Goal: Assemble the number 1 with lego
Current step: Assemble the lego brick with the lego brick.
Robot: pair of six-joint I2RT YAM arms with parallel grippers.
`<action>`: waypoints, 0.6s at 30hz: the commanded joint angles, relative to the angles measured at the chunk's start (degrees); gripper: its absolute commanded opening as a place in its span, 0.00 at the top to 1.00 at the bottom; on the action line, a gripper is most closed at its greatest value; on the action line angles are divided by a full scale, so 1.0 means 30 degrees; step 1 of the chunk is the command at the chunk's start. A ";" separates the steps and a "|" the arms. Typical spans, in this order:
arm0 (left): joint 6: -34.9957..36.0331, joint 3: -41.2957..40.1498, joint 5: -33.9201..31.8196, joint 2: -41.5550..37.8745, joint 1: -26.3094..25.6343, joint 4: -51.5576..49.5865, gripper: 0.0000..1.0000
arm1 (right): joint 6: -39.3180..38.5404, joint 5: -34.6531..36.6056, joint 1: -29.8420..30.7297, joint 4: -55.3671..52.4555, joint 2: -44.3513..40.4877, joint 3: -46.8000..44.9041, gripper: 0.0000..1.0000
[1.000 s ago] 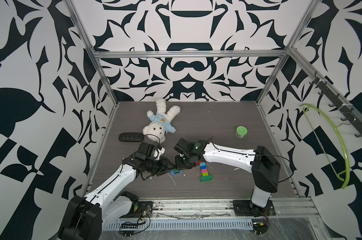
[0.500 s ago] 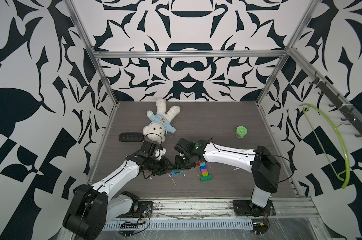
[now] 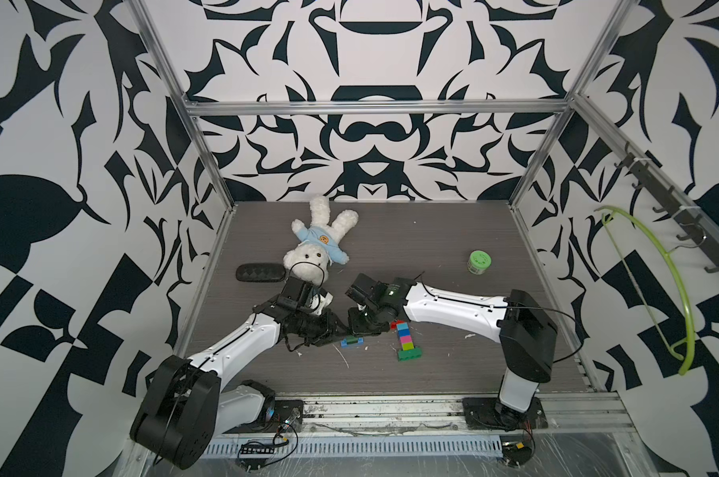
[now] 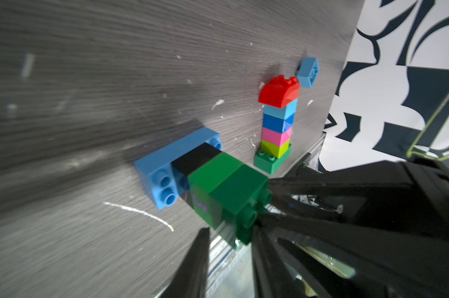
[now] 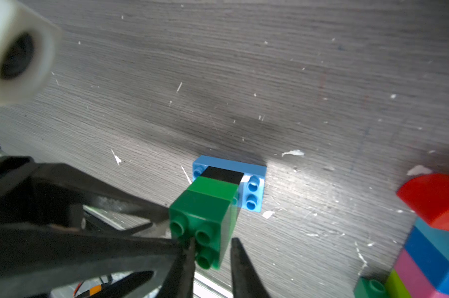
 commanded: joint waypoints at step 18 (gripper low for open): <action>0.0507 0.3013 -0.4714 -0.4448 0.0015 -0.1534 0.22 | 0.0531 0.8107 -0.2560 -0.5567 -0.6779 -0.1843 0.42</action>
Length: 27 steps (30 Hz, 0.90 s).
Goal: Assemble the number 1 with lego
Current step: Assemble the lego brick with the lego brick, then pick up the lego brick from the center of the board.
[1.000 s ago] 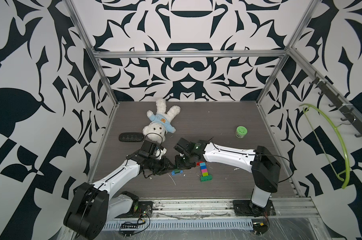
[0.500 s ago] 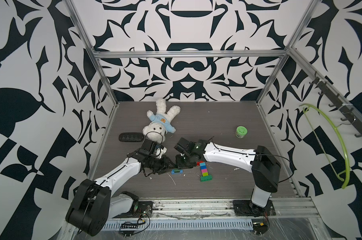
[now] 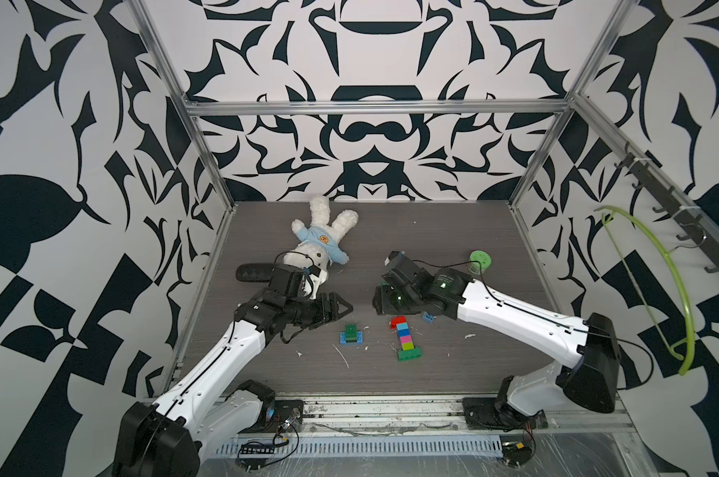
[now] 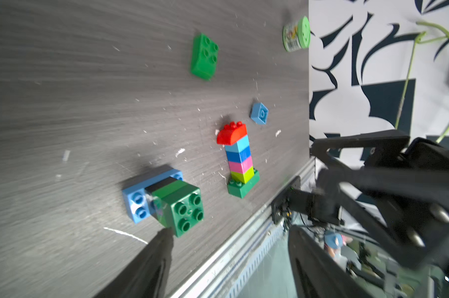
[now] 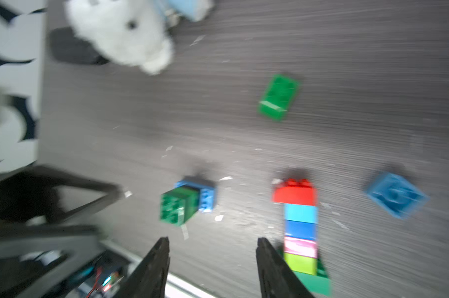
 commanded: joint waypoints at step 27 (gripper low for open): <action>-0.2634 -0.0611 -0.8752 -0.4923 -0.0007 0.0216 0.16 | 0.2058 0.0833 -0.5607 -0.2611 -0.1522 -0.4948 0.18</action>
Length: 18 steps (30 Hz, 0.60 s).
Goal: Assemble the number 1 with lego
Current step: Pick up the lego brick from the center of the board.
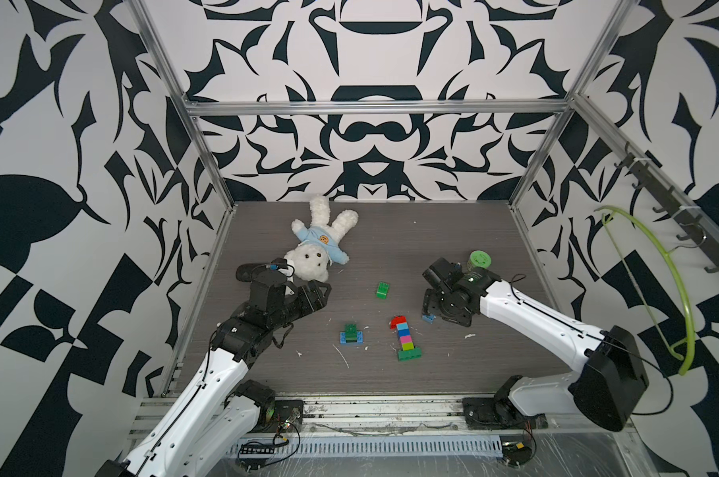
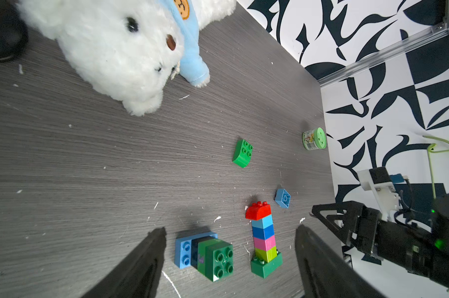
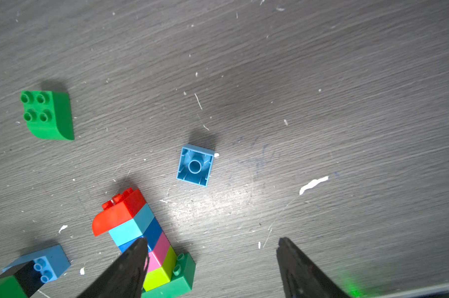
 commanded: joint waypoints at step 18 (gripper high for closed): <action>-0.0712 -0.0734 -0.0685 -0.0928 0.0000 0.0233 0.16 | 0.1411 -0.1640 -0.0706 0.4359 0.5702 0.0390 0.28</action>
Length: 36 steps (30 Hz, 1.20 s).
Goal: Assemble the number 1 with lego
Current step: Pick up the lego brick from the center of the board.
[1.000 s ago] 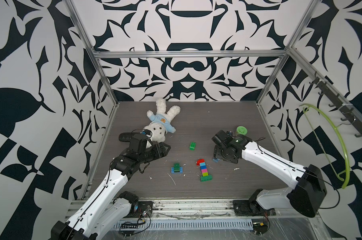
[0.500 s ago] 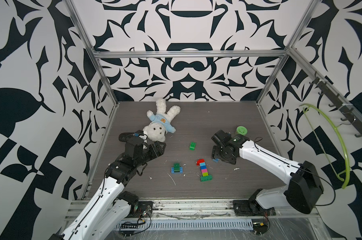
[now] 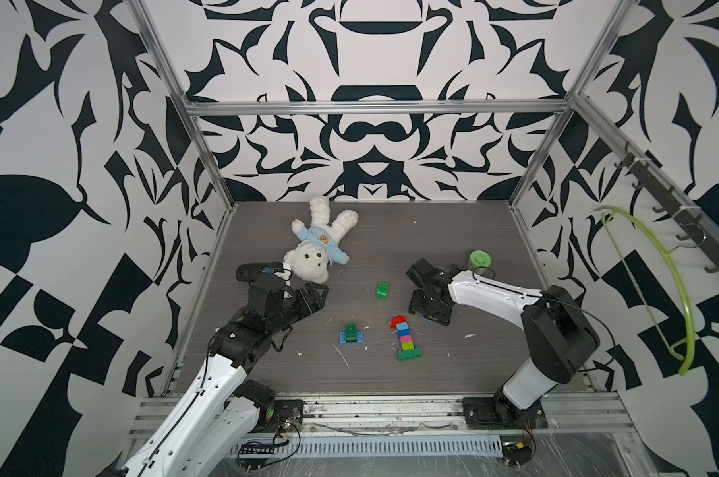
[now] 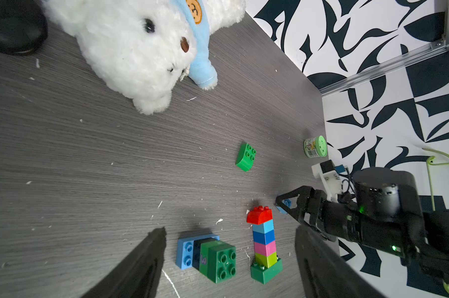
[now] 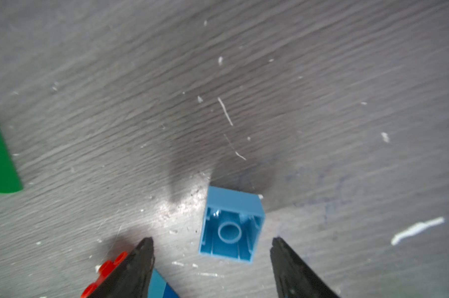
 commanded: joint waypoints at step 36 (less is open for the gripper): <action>0.1332 -0.0176 -0.0458 -0.0274 -0.0007 0.1175 0.10 | -0.3520 -0.0531 -0.0353 0.0542 -0.2285 0.0877 0.96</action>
